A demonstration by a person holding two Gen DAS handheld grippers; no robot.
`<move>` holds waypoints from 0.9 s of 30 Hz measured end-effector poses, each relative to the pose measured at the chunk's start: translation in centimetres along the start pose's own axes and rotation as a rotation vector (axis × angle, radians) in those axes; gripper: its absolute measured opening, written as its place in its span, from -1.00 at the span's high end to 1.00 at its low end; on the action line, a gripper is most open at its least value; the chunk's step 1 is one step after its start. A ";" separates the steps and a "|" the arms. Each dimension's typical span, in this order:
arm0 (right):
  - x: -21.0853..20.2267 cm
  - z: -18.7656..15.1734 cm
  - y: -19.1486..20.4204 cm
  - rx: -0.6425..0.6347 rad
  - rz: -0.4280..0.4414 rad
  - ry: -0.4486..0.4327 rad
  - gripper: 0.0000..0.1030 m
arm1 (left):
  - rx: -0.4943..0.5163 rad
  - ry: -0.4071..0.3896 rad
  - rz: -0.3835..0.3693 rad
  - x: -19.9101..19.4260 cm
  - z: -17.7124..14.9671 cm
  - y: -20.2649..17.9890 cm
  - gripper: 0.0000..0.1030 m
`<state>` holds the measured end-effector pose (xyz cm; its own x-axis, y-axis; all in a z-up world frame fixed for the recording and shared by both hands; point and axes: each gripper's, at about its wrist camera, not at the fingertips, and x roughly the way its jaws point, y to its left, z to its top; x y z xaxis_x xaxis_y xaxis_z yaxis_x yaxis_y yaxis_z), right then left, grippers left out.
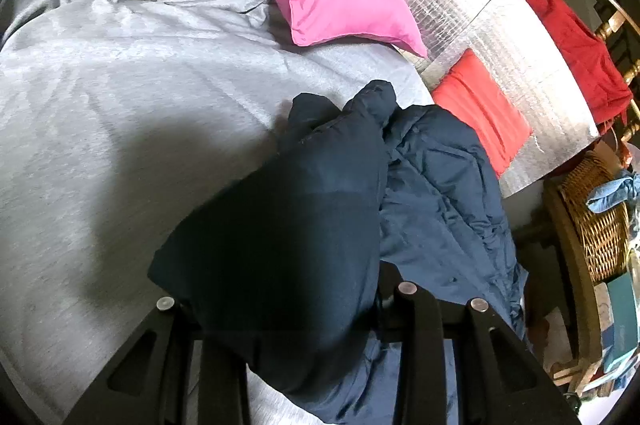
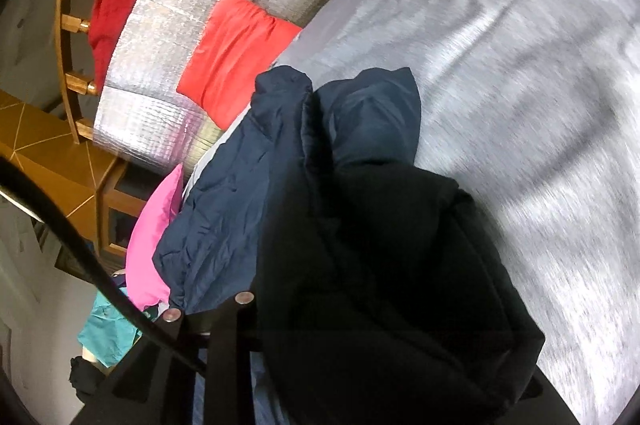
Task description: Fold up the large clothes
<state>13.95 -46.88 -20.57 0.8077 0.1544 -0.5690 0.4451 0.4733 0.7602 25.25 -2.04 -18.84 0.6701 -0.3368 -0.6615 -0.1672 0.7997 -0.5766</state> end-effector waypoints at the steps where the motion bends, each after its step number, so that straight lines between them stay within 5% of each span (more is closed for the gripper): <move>1: -0.2 -0.2 -0.1 0.004 0.001 0.003 0.30 | 0.001 0.000 -0.001 -0.3 -0.1 0.1 0.31; 20: -1.7 -1.0 -1.3 0.012 0.006 0.073 0.30 | 0.054 0.044 0.039 -2.6 -1.2 1.3 0.30; 24: -1.0 -0.9 -2.5 0.080 0.000 0.115 -0.03 | 0.094 0.081 0.124 -1.4 -1.5 1.3 -0.04; 27: -0.9 -0.6 -4.0 0.172 0.038 0.155 -0.14 | 0.037 0.150 0.101 -1.1 -0.8 2.8 -0.23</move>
<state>11.27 -48.42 -23.29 0.7622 0.3069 -0.5700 0.4852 0.3120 0.8168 23.48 0.10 -20.13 0.5357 -0.3215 -0.7808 -0.2002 0.8500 -0.4873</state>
